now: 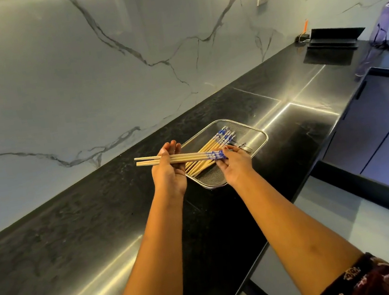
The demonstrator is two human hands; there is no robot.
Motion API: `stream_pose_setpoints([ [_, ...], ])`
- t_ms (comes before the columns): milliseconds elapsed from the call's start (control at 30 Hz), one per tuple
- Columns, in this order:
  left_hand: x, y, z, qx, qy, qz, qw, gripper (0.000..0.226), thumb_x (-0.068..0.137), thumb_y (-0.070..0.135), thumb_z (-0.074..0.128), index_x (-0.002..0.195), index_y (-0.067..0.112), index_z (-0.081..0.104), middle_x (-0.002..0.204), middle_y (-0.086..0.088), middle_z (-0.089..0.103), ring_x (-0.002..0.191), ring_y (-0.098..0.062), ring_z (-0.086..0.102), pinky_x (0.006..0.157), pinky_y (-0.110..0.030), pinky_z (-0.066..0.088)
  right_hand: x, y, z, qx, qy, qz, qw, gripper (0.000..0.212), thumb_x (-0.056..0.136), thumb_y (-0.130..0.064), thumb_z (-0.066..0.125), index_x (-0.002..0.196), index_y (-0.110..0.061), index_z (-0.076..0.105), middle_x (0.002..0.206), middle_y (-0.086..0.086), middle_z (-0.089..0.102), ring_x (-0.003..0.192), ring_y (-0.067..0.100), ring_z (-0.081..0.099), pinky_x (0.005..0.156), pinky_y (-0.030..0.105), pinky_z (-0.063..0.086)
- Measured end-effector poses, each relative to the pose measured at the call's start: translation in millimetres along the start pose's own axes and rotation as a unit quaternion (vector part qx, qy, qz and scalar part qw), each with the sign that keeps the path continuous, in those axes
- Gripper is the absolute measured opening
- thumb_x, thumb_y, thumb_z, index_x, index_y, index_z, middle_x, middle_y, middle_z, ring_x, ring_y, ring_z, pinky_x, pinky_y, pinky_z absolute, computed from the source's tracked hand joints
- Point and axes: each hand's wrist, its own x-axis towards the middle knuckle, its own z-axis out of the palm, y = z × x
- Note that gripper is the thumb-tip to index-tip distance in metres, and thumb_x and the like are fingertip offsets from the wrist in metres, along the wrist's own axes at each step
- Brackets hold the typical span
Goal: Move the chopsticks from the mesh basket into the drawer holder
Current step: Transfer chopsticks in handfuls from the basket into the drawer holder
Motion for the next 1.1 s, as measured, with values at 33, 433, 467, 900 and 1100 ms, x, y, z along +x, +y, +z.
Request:
stream_pose_setpoints([
  [33,2,-3,1,0.002,-0.001,0.002,1.000,0.018,0.095,0.016,0.046,0.095,0.009,0.062,0.092,-0.006,0.071,0.093,-0.021,0.068,0.082,-0.035,0.054,1,2,2,-0.003,0.001,0.002,1.000,0.008,0.092,0.002,0.053,0.089,-0.006,0.055,0.106,0.018,0.060,0.102,0.029,0.063,0.070,0.033,0.053],
  [433,44,2,-8,0.096,0.046,-0.017,0.994,0.017,0.096,0.009,0.044,0.096,0.008,0.061,0.096,-0.008,0.067,0.097,-0.024,0.065,0.091,-0.038,0.051,63,14,10,-0.385,0.045,0.023,0.922,0.031,0.096,-0.006,0.044,0.124,0.000,0.055,0.090,0.010,0.052,0.060,0.011,0.040,0.049,0.023,0.034],
  [467,48,5,-9,0.112,0.050,-0.023,0.992,0.017,0.096,0.010,0.044,0.095,0.008,0.061,0.097,-0.009,0.067,0.096,-0.024,0.065,0.091,-0.038,0.052,67,16,13,-0.409,0.036,0.022,0.912,0.035,0.097,-0.006,0.042,0.130,0.000,0.051,0.088,0.008,0.051,0.061,0.011,0.039,0.051,0.024,0.036],
  [900,79,9,-18,0.180,0.062,-0.094,0.977,0.020,0.096,0.008,0.042,0.100,0.008,0.061,0.099,-0.010,0.066,0.100,-0.025,0.061,0.089,-0.041,0.047,104,29,23,-0.410,0.058,-0.008,0.910,0.033,0.091,-0.002,0.055,0.123,0.006,0.053,0.124,0.022,0.058,0.109,0.032,0.062,0.094,0.041,0.052],
  [1100,74,6,-17,0.142,0.053,-0.076,0.986,0.021,0.094,0.005,0.045,0.107,0.006,0.061,0.103,-0.010,0.065,0.102,-0.023,0.060,0.098,-0.042,0.046,91,5,34,-0.320,-0.006,-0.085,0.944,0.021,0.092,0.006,0.046,0.094,-0.007,0.063,0.080,0.005,0.058,0.069,0.011,0.056,0.066,0.025,0.053],
])
